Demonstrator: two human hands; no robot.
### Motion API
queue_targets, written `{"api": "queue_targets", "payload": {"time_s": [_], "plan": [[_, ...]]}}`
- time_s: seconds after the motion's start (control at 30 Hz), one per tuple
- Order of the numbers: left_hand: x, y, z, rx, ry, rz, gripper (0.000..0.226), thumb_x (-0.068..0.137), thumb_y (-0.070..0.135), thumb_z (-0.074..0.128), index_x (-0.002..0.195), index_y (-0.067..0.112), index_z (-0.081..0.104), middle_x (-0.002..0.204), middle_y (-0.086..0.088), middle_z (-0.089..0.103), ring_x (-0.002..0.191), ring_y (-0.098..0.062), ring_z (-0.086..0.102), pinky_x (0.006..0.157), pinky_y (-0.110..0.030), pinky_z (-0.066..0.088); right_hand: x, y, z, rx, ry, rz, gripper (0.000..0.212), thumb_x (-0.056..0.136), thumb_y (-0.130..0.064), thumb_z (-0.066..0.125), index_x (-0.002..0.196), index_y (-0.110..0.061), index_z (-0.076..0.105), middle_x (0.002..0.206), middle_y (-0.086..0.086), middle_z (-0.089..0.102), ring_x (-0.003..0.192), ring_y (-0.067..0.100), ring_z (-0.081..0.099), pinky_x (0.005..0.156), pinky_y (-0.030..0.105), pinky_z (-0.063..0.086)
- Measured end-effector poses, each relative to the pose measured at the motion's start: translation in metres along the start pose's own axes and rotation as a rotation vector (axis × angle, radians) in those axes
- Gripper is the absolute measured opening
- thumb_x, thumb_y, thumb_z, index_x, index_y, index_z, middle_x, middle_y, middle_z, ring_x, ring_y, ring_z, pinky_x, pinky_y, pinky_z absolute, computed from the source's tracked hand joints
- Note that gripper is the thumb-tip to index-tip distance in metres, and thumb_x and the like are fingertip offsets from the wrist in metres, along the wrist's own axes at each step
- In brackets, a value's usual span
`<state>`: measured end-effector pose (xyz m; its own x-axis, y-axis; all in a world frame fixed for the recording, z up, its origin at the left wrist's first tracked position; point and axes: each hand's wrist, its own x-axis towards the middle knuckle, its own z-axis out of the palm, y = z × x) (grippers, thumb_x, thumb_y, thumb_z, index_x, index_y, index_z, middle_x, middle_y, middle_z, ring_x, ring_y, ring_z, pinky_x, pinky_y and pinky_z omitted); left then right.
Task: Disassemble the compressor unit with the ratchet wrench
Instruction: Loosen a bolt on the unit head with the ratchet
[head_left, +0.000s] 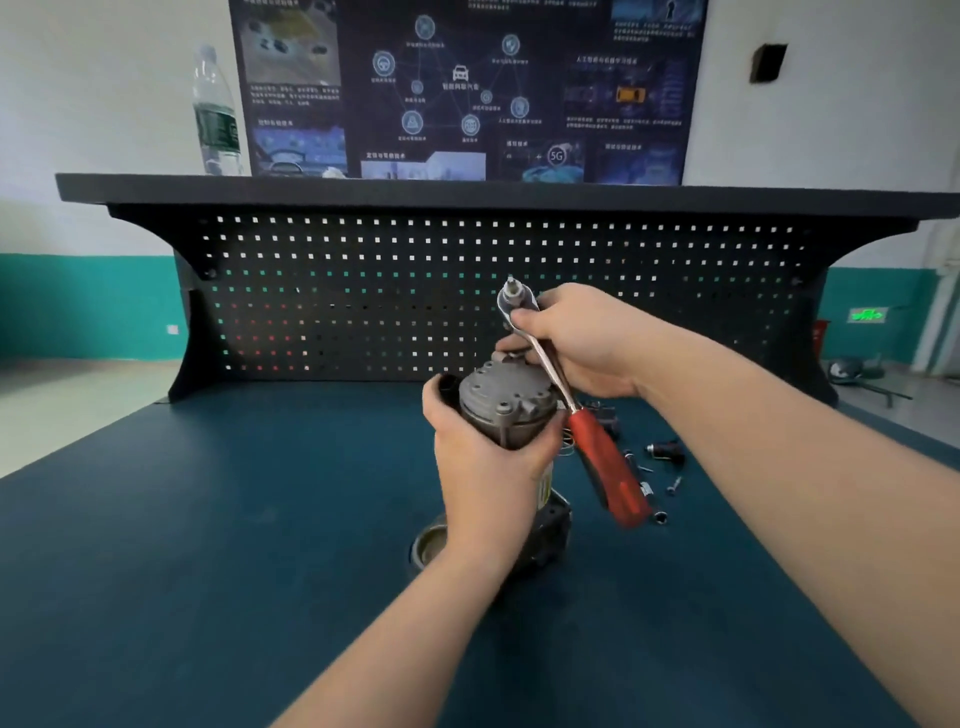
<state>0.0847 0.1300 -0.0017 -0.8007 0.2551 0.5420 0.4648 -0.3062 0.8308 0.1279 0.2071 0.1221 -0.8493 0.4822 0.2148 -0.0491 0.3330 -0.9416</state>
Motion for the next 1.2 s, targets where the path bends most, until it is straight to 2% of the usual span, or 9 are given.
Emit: {"api": "queue_targets", "payload": {"time_s": [0.17, 0.33, 0.47, 0.53, 0.7, 0.87, 0.97, 1.03, 1.2], "plan": [[-0.020, 0.005, 0.029, 0.227, 0.116, 0.053, 0.115, 0.059, 0.046, 0.083, 0.144, 0.029, 0.007, 0.128, -0.005, 0.043, 0.116, -0.020, 0.036, 0.101, -0.035, 0.035, -0.016, 0.021, -0.018, -0.197, 0.327, -0.154, 0.006, 0.099, -0.018, 0.049, 0.094, -0.019, 0.052, 0.088, 0.010, 0.071, 0.089, 0.022, 0.070, 0.089, 0.047, 0.054], [-0.027, 0.003, 0.035, 0.357, -0.005, 0.147, 0.104, 0.069, 0.044, 0.078, 0.146, 0.032, 0.009, 0.132, -0.011, 0.029, 0.117, -0.022, 0.034, 0.102, -0.035, 0.036, -0.048, 0.044, -0.044, -0.228, 0.453, -0.288, 0.012, 0.092, -0.015, 0.061, 0.091, -0.026, 0.056, 0.074, 0.005, 0.067, 0.056, 0.012, 0.067, 0.053, 0.023, 0.053], [-0.040, -0.004, 0.035, 0.391, -0.036, 0.261, 0.092, 0.070, 0.037, 0.080, 0.137, 0.034, 0.018, 0.148, -0.009, 0.000, 0.129, -0.026, 0.028, 0.102, -0.025, 0.028, -0.065, 0.060, -0.054, -0.147, 0.377, -0.255, 0.025, 0.090, -0.017, 0.065, 0.100, -0.040, 0.063, 0.061, -0.010, 0.063, 0.052, 0.003, 0.055, 0.050, 0.019, 0.044], [-0.045, -0.005, 0.036, 0.396, -0.054, 0.308, 0.089, 0.069, 0.037, 0.080, 0.134, 0.036, 0.019, 0.150, 0.003, -0.008, 0.133, -0.027, 0.026, 0.102, -0.025, 0.028, -0.072, 0.068, -0.052, -0.066, 0.331, -0.213, 0.021, 0.089, -0.017, 0.066, 0.105, -0.031, 0.066, 0.060, -0.012, 0.061, 0.052, 0.003, 0.053, 0.049, 0.019, 0.043], [-0.049, -0.006, 0.030, 0.403, -0.073, 0.397, 0.090, 0.066, 0.040, 0.082, 0.133, 0.032, 0.023, 0.151, 0.008, 0.003, 0.133, -0.022, 0.029, 0.102, -0.034, 0.037, -0.085, 0.088, -0.046, 0.218, 0.295, -0.134, 0.019, 0.084, -0.013, 0.072, 0.101, -0.015, 0.062, 0.071, -0.009, 0.066, 0.062, 0.006, 0.060, 0.049, 0.022, 0.043], [-0.042, -0.010, 0.015, 0.376, -0.150, 0.415, 0.093, 0.062, 0.036, 0.085, 0.132, 0.037, 0.024, 0.137, 0.026, 0.014, 0.125, -0.008, 0.033, 0.101, -0.024, 0.033, -0.086, 0.093, -0.042, 0.232, 0.232, -0.118, 0.023, 0.084, -0.013, 0.072, 0.103, -0.010, 0.062, 0.068, -0.009, 0.061, 0.055, 0.004, 0.053, 0.049, 0.025, 0.039], [-0.036, -0.017, -0.005, 0.325, -0.246, 0.416, 0.094, 0.060, 0.035, 0.086, 0.131, 0.042, 0.025, 0.134, 0.036, 0.012, 0.124, 0.003, 0.035, 0.099, -0.007, 0.031, -0.088, 0.095, -0.034, 0.146, 0.212, -0.112, 0.024, 0.079, -0.009, 0.076, 0.099, -0.012, 0.061, 0.066, -0.007, 0.059, 0.051, 0.006, 0.049, 0.045, 0.024, 0.039], [-0.033, -0.025, -0.017, 0.329, -0.287, 0.472, 0.096, 0.059, 0.032, 0.086, 0.134, 0.036, 0.026, 0.137, 0.032, 0.013, 0.123, 0.009, 0.033, 0.099, -0.003, 0.028, -0.091, 0.101, -0.027, 0.134, 0.196, -0.097, 0.024, 0.078, -0.007, 0.077, 0.095, -0.012, 0.061, 0.059, -0.010, 0.057, 0.047, 0.005, 0.047, 0.042, 0.022, 0.038], [-0.033, -0.048, -0.038, 0.448, -0.371, 0.540, 0.111, 0.053, 0.018, 0.091, 0.140, 0.031, 0.022, 0.136, 0.033, 0.010, 0.119, 0.012, 0.030, 0.097, 0.001, 0.025, -0.094, 0.117, -0.003, 0.402, 0.189, 0.055, 0.019, 0.085, -0.003, 0.069, 0.078, -0.010, 0.053, 0.050, -0.003, 0.035, 0.041, 0.009, 0.027, 0.036, 0.021, 0.021]]}}
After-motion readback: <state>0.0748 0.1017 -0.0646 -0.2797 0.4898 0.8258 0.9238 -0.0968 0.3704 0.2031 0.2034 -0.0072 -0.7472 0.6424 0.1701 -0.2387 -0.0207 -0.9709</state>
